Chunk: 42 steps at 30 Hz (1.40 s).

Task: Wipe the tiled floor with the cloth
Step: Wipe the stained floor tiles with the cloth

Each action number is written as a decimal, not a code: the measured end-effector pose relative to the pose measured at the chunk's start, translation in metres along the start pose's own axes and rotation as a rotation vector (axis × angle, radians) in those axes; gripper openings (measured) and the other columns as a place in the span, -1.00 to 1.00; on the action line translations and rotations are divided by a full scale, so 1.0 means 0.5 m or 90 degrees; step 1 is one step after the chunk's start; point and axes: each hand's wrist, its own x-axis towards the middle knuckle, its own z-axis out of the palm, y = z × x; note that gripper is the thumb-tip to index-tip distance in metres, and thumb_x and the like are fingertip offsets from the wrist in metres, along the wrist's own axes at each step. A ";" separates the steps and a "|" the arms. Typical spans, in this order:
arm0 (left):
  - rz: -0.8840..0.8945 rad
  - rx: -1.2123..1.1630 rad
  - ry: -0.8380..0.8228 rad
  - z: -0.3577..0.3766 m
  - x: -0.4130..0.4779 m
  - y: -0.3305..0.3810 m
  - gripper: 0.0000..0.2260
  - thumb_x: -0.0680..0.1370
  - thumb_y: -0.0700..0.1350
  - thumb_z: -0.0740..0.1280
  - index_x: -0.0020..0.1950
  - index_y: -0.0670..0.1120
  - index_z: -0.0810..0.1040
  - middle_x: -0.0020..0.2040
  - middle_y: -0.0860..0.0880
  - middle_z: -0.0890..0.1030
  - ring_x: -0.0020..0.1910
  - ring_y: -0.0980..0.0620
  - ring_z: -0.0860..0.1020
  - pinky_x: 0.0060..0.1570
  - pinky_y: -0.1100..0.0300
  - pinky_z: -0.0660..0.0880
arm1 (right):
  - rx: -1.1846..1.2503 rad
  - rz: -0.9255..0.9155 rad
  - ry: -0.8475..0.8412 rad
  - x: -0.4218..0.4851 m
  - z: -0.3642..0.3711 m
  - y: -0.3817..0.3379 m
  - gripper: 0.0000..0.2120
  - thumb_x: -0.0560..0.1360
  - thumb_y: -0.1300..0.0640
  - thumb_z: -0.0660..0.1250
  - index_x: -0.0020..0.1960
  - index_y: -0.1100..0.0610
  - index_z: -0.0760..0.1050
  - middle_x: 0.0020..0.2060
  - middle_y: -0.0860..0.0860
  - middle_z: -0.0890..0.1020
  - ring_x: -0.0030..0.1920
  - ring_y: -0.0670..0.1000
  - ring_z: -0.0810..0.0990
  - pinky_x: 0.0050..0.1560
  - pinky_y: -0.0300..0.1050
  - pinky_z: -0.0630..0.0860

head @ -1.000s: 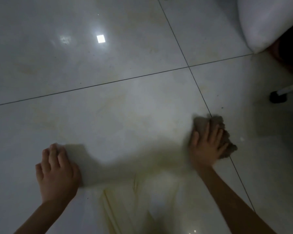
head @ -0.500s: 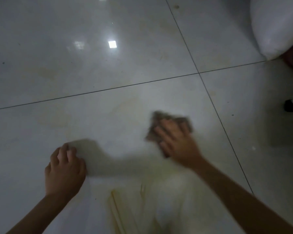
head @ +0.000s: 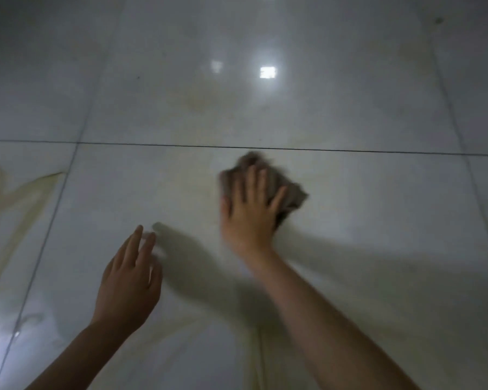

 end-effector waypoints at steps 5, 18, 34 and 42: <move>-0.127 0.029 0.003 -0.013 -0.049 -0.126 -0.47 0.60 -0.04 0.20 0.55 -0.13 0.18 0.58 -0.11 0.08 0.53 -0.13 0.14 0.44 -0.12 0.20 | -0.038 -0.563 -0.149 -0.115 0.037 -0.157 -0.48 0.59 -0.17 0.08 0.50 -0.03 0.28 0.53 0.07 0.22 0.54 0.14 0.13 0.43 0.39 0.07; -0.347 -0.046 0.040 -0.002 -0.193 -0.369 -0.31 0.55 0.27 -0.06 0.59 -0.04 -0.05 0.58 -0.05 -0.14 0.57 -0.04 -0.09 0.51 -0.05 -0.01 | 0.008 -0.078 -0.059 0.110 0.094 -0.303 -0.46 0.63 -0.12 0.03 0.56 0.07 0.16 0.57 0.12 0.05 0.57 0.11 -0.06 0.41 0.45 -0.20; -0.330 -0.110 0.093 0.044 -0.317 -0.492 -0.20 0.47 0.43 -0.34 0.56 -0.01 -0.04 0.57 0.10 -0.10 0.54 0.19 -0.19 0.51 0.02 -0.14 | -0.047 -0.774 -0.149 0.042 0.130 -0.519 -0.51 0.64 -0.03 0.10 0.54 0.03 0.18 0.54 0.08 0.17 0.55 0.08 0.10 0.48 0.28 0.02; -0.332 -0.167 0.172 0.054 -0.312 -0.493 -0.29 0.54 0.35 -0.30 0.54 0.01 0.11 0.55 0.11 0.07 0.54 0.19 -0.03 0.49 -0.03 0.01 | -0.041 -0.312 -0.133 0.019 0.144 -0.607 -0.44 0.64 -0.11 -0.02 0.58 0.07 0.04 0.58 0.06 -0.04 0.57 0.04 -0.12 0.48 0.29 -0.20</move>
